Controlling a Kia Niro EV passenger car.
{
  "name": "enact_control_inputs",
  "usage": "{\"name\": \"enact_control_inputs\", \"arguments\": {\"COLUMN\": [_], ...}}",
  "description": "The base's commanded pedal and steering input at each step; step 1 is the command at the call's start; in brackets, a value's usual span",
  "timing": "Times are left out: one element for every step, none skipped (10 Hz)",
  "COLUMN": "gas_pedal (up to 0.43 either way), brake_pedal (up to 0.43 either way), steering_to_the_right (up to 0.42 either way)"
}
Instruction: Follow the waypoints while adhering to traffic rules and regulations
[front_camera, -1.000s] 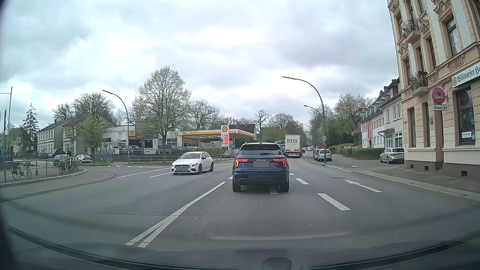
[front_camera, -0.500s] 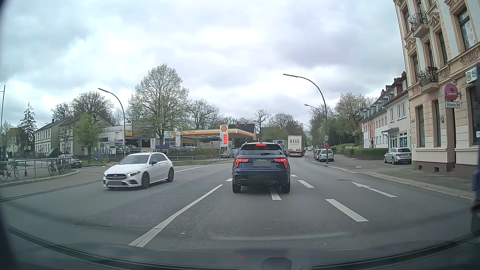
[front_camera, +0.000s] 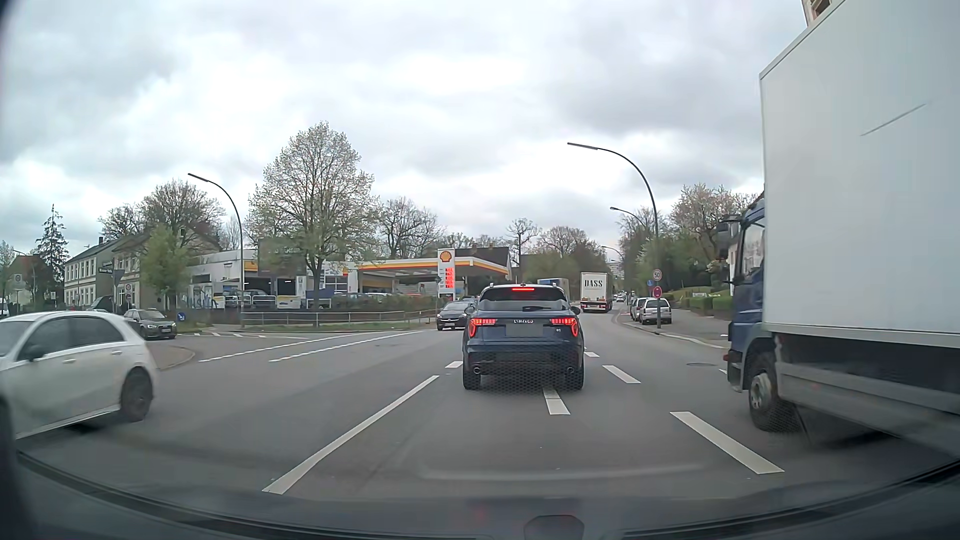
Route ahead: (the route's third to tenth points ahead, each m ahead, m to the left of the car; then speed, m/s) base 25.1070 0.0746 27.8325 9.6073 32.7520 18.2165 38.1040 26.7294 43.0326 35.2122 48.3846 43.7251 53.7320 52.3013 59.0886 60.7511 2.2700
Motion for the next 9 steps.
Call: {"name": "enact_control_inputs", "arguments": {"gas_pedal": [0.000,0.000,0.000,0.000,0.000,0.000,0.000,0.000,0.000], "brake_pedal": [0.006,0.006,0.000,0.006,0.000,0.006,0.030,0.073,0.146], "steering_to_the_right": [0.009,0.008,0.008,0.006,0.006,0.006,0.006,0.006,0.006]}}
